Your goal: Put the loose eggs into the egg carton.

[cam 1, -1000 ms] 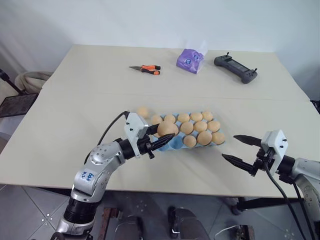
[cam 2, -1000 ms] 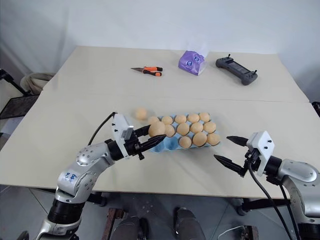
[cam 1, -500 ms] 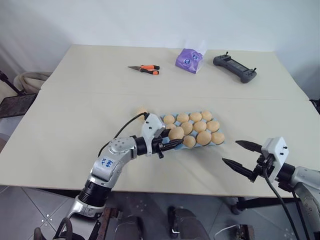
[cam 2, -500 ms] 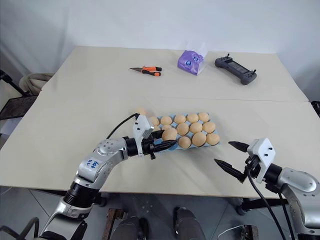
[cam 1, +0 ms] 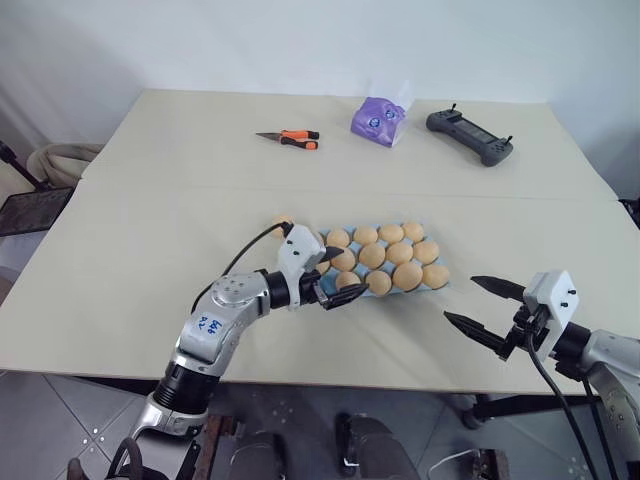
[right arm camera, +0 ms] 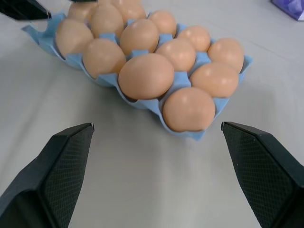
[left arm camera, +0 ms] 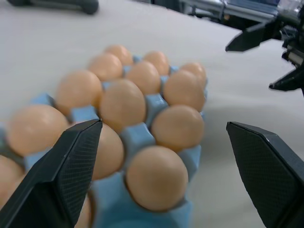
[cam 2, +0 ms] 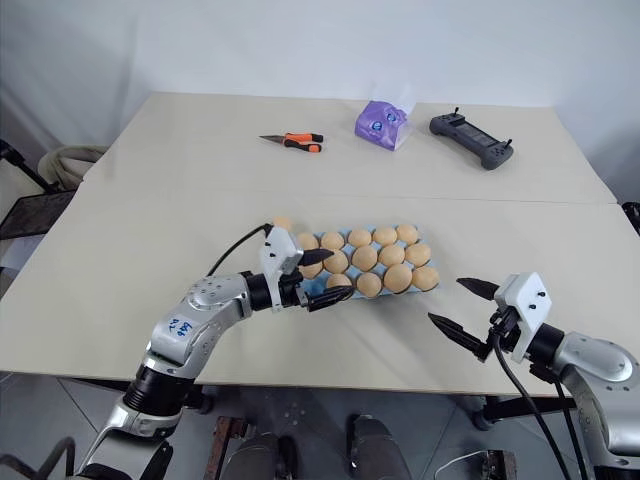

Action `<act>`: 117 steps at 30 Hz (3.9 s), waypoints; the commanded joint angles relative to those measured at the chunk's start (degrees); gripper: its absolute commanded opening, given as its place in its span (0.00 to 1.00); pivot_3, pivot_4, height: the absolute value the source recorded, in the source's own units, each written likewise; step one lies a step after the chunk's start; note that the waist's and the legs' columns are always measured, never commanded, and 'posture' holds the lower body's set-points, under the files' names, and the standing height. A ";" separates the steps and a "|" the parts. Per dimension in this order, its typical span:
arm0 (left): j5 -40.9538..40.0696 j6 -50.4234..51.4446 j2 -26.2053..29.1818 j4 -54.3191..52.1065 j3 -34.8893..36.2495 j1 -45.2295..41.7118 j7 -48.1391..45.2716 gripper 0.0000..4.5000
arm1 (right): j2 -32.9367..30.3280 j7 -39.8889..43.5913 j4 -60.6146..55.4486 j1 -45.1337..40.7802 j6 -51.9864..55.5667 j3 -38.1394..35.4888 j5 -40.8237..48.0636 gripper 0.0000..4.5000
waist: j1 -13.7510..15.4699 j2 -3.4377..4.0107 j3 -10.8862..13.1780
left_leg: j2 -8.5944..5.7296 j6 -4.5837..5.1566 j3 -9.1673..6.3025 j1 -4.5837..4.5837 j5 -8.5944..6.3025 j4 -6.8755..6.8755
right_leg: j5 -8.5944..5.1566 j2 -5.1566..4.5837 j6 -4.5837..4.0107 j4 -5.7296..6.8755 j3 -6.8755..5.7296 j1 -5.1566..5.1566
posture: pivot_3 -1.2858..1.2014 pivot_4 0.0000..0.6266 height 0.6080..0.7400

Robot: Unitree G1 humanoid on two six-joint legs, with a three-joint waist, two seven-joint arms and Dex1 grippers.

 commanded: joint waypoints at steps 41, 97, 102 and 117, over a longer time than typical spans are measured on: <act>-4.21 -22.96 13.73 18.94 23.70 0.36 -6.91 0.99 | 0.02 4.84 3.97 -5.46 -1.90 0.39 0.51 1.00 | 0.05 0.00 0.00 | 0.04 -0.04 0.21 -0.03 -0.14 -0.04 | 0.05 -0.07 0.04 -0.13 -0.10 -0.05 | 0.52 0.24 1.00; 3.10 -19.46 8.90 39.34 13.38 -20.55 -22.20 0.45 | 0.36 -0.47 -0.79 0.73 -1.15 -1.29 0.42 1.00 | 0.03 -0.03 0.02 | 0.14 -0.34 0.30 -0.01 -0.09 0.07 | -0.02 0.09 -0.04 0.19 -0.11 -0.15 | 0.52 0.24 1.00; 0.86 -9.33 10.88 22.49 8.17 -11.50 -26.06 0.45 | 0.42 -0.26 -0.10 -0.25 -1.08 -0.80 0.23 1.00 | 0.03 -0.03 0.02 | 0.09 -0.17 0.30 0.07 -0.11 0.20 | -0.01 0.04 -0.03 0.33 -0.01 -0.11 | 0.52 0.24 1.00; 1.36 -3.95 10.77 16.92 1.93 -9.34 -27.69 0.45 | 1.27 -0.62 0.26 1.49 -2.84 -1.14 -0.38 1.00 | -0.04 -0.02 0.02 | 0.04 -0.03 0.13 0.05 0.06 0.26 | -0.02 0.01 -0.04 0.32 0.01 -0.04 | 0.52 0.24 1.00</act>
